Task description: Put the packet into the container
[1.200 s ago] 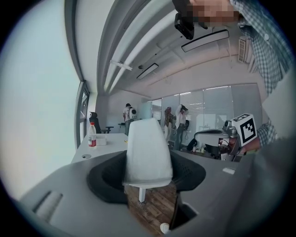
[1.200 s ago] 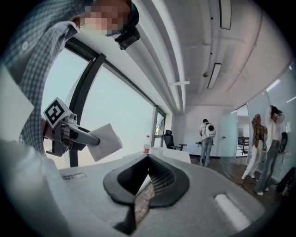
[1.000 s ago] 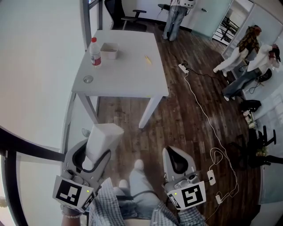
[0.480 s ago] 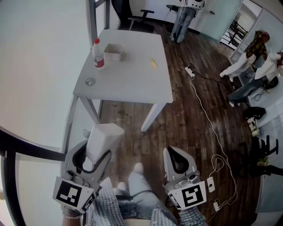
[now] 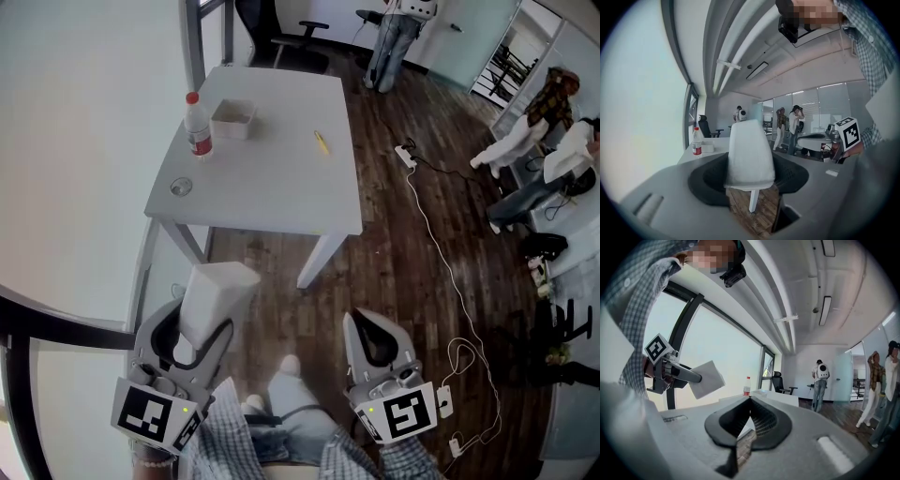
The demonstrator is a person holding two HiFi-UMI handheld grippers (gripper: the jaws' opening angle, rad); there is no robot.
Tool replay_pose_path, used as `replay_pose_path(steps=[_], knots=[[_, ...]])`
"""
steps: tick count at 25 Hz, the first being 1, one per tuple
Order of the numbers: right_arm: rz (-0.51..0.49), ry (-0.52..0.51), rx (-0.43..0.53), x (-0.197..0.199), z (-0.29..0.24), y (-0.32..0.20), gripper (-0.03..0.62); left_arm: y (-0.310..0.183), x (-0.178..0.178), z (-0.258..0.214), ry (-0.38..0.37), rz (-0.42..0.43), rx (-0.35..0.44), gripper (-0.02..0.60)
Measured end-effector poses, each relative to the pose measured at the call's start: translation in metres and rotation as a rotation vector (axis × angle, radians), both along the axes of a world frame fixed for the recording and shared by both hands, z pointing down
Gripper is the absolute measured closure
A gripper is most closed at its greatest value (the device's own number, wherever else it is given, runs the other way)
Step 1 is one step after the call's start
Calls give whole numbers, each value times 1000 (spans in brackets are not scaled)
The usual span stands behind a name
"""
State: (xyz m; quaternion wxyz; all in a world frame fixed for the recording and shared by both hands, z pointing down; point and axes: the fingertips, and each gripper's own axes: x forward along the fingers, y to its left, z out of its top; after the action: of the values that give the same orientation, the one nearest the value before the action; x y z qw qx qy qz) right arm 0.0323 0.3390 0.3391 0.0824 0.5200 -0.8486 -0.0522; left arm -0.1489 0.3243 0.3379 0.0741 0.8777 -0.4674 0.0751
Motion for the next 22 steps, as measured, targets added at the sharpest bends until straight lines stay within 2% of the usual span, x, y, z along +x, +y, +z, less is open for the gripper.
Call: replay_pose_path(steps=[9, 22], knots=[[-43, -10, 2, 15, -7, -35, 595, -26, 14, -5, 12, -41, -15, 322], [-92, 11, 28, 45, -10, -82, 595, -68, 44, -12, 26, -79, 18, 322]])
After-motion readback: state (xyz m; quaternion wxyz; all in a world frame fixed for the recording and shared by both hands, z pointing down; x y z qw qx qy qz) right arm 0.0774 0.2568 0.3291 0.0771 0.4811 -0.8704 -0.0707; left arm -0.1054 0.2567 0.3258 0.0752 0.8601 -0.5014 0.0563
